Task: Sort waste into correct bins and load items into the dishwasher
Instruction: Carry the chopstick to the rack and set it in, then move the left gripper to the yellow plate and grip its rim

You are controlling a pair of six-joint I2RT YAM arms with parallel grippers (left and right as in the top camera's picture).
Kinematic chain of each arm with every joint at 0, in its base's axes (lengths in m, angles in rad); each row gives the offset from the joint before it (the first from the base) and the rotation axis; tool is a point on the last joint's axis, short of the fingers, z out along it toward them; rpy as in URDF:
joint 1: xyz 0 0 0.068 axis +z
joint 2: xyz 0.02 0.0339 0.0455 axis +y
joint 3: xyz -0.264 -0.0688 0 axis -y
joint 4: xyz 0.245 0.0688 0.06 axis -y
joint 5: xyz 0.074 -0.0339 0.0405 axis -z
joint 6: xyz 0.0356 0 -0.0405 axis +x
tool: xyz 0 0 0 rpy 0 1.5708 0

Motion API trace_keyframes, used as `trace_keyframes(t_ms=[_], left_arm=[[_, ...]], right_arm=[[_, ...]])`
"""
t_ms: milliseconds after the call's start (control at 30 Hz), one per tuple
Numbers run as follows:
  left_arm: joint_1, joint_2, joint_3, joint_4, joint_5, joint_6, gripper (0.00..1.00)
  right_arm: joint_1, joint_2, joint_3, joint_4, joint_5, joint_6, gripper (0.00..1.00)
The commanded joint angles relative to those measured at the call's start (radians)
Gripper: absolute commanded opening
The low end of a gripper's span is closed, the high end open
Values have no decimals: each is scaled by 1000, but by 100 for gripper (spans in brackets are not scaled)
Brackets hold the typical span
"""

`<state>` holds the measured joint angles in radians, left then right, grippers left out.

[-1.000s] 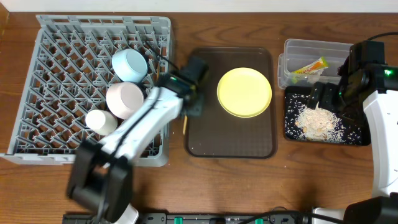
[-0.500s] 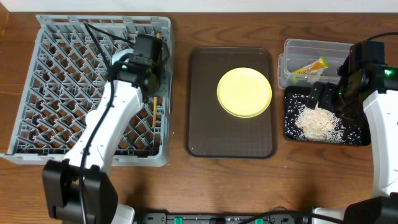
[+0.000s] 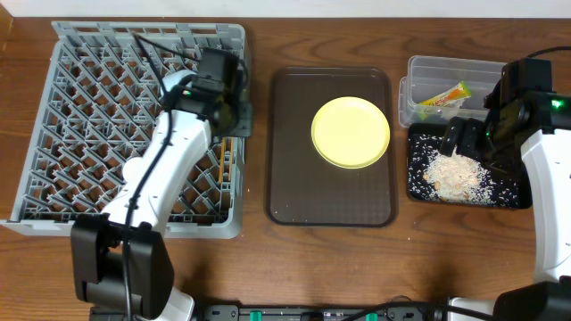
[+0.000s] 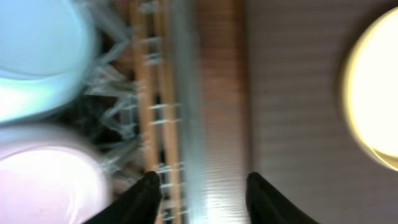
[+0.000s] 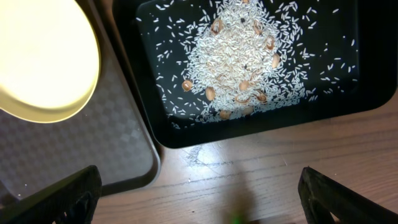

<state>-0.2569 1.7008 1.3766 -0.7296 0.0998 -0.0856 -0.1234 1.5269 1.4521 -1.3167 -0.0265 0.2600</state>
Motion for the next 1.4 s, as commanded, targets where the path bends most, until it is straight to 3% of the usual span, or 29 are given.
trace_keyframes(t_ms=[0, 333, 433, 567, 900, 1100, 1367], left_arm=[[-76, -3, 2, 43, 110, 3, 52], [-345, 113, 2, 284, 109, 5, 57], [-417, 174, 2, 329, 109, 67, 57], [-495, 252, 2, 350, 56, 136, 63], [-565, 371, 2, 328, -27, 145, 63], [-565, 385, 2, 213, -97, 145, 34], [-565, 385, 2, 192, -97, 145, 20]], right_arm=[[-6, -10, 5, -1, -4, 13, 99], [-6, -10, 5, -1, -4, 13, 99], [-6, -10, 5, -1, -4, 13, 99], [-6, -10, 5, -1, -4, 13, 99], [-6, -10, 5, -1, -4, 13, 99], [-6, -10, 5, 0, -4, 13, 99], [-6, -10, 5, 3, -4, 13, 99]])
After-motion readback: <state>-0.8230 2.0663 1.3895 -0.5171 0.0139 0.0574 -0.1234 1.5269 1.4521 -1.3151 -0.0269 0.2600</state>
